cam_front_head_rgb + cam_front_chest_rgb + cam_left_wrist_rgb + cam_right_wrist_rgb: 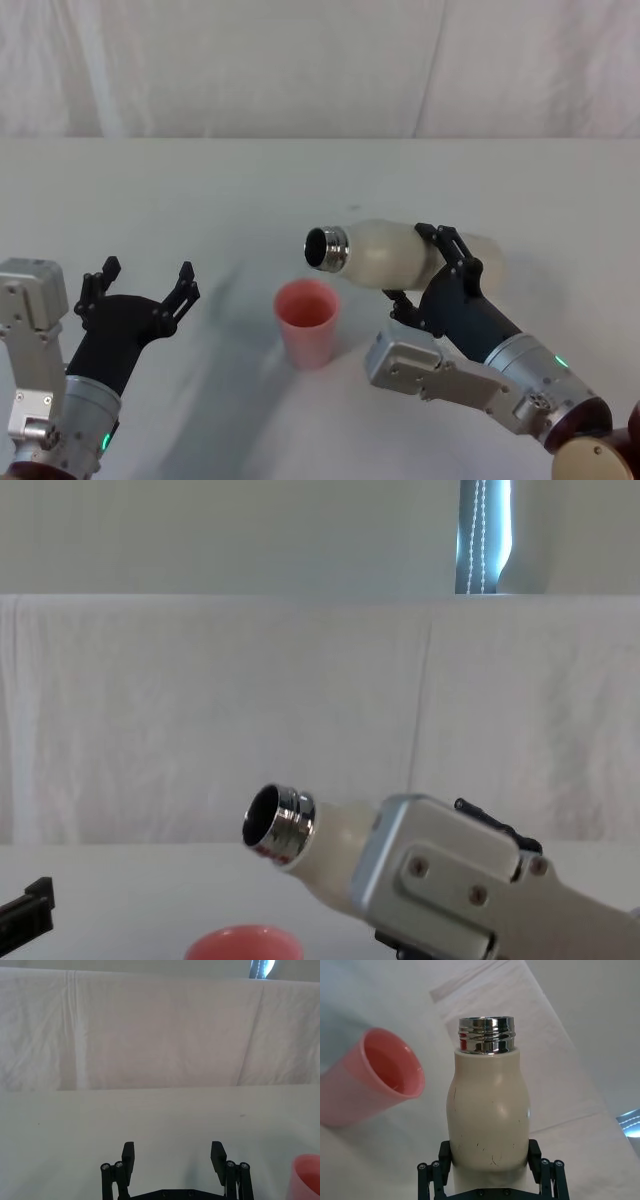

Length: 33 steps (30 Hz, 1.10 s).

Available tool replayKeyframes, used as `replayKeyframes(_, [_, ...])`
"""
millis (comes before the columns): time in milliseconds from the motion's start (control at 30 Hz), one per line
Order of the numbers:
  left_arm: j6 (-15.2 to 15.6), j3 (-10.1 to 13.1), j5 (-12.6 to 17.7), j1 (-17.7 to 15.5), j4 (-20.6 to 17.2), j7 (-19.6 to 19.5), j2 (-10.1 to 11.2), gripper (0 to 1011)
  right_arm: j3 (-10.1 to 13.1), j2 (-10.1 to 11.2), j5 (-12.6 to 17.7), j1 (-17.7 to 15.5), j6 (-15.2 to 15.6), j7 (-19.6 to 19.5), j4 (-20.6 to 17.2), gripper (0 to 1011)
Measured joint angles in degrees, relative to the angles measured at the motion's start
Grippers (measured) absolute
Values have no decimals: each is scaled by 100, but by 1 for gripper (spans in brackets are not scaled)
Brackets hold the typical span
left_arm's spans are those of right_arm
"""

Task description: Grasp the thermos with one hand and pour water into the cup lid.

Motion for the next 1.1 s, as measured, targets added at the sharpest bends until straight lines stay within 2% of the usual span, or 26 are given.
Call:
replayKeyframes(733, [0,0,0,0,0,0,0,1001,-243,219,-776,201,291,0,31,946])
replayKeyframes(1100, [0,0,0,0,0,0,0,1001,-314,305,-1047,273,368,-39,0,946])
